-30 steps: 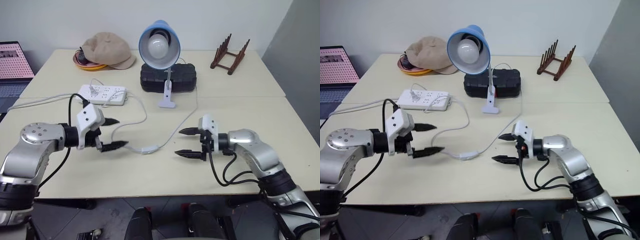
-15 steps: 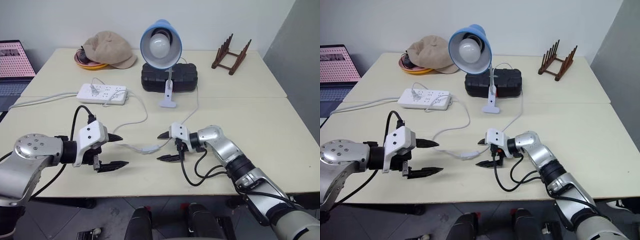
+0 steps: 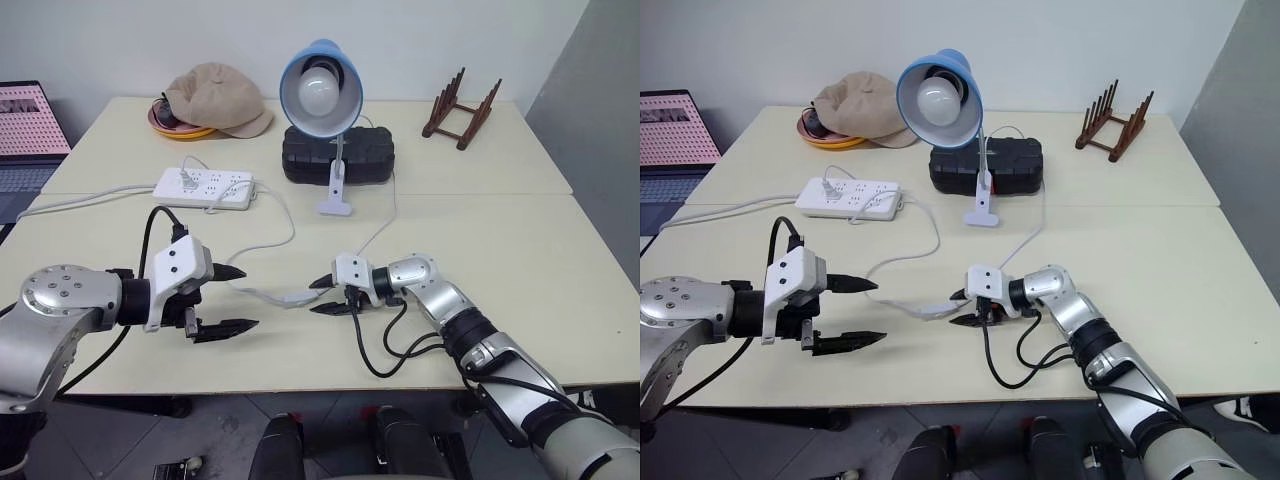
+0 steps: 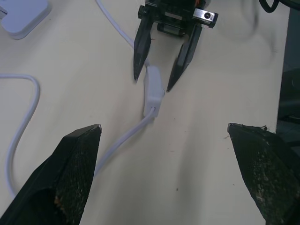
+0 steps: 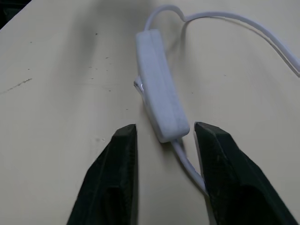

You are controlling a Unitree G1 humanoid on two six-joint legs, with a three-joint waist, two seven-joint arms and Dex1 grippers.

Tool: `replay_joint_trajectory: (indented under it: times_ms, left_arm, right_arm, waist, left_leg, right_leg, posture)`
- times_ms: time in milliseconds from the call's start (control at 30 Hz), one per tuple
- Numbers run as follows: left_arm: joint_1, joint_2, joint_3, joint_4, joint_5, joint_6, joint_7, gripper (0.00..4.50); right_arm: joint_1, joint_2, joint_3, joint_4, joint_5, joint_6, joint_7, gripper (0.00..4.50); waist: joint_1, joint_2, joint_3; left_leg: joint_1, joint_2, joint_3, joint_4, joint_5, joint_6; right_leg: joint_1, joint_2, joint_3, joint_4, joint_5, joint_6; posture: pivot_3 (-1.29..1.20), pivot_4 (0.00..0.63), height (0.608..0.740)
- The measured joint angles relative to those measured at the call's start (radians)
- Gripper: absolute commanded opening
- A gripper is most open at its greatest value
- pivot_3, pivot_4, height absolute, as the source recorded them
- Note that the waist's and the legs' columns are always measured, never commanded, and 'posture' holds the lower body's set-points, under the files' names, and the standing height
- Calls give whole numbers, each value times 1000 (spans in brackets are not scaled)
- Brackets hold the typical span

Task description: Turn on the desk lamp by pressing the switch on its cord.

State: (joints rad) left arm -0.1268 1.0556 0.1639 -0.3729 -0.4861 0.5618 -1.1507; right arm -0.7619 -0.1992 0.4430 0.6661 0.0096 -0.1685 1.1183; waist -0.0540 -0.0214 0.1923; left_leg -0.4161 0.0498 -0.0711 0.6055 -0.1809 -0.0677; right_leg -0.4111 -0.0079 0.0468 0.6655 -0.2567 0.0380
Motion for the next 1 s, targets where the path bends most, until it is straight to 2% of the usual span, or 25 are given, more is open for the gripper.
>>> replay_joint_trajectory:
  times_ms: [33,100,267,333,500,600,700,900,1000]
  left_arm:
    - [-8,0,0,6,0,-2,-1,4500]
    - [-15,0,-4,19,3,-4,-9,4500]
    - [-37,0,-32,34,6,-7,-22,4500]
    - [-63,-13,-47,50,-1,8,-17,4500]
    - [-155,-145,-52,115,-93,144,49,4500]
    - [-229,-276,-47,127,-200,258,120,4500]
    - [-284,-391,-51,156,-273,347,190,4500]
    - [-400,-546,-74,243,-376,456,242,4500]
    - [-457,-575,-88,291,-393,476,238,4500]
  right_arm:
    - [0,0,-3,0,0,0,0,861]
    - [0,0,-14,0,2,2,1,404]
    - [16,-4,-45,-19,19,44,4,370]
    - [44,-12,-91,-70,67,135,2,370]
    - [114,-106,-268,-341,293,524,-4,370]
    - [164,-204,-368,-537,441,776,-17,370]
    - [197,-249,-432,-679,576,988,-44,370]
    - [231,-242,-474,-786,696,1146,-136,370]
    - [239,-234,-481,-804,726,1169,-167,370]
  waist:
    - [0,0,0]
    - [-1,0,0]
    - [1,0,0]
    - [5,0,0]
    - [19,0,0]
    - [26,0,0]
    - [21,0,0]
    - [7,0,0]
    - [4,0,0]
  left_leg:
    - [0,0,0,0,0,0]
    - [0,0,0,0,0,0]
    - [0,0,0,0,0,0]
    - [0,0,0,0,0,0]
    - [-1,0,0,3,0,0]
    - [-1,-1,-2,3,0,0]
    - [0,-1,-2,3,0,0]
    - [0,-1,-3,4,0,0]
    - [0,-1,-3,4,0,0]
  right_leg:
    - [0,0,0,0,0,0]
    - [0,0,0,0,2,4]
    - [0,0,0,0,2,4]
    - [0,0,0,0,2,4]
    - [1,0,0,1,3,5]
    - [2,-1,-1,1,3,5]
    - [3,0,-1,1,3,6]
    - [3,1,-1,3,3,6]
    - [3,1,0,2,4,6]
  posture:
    - [0,150,740]
    - [0,150,740]
    - [0,150,740]
    - [0,150,740]
    - [0,150,740]
    - [0,150,740]
    - [0,150,740]
    - [0,150,740]
    - [0,150,740]
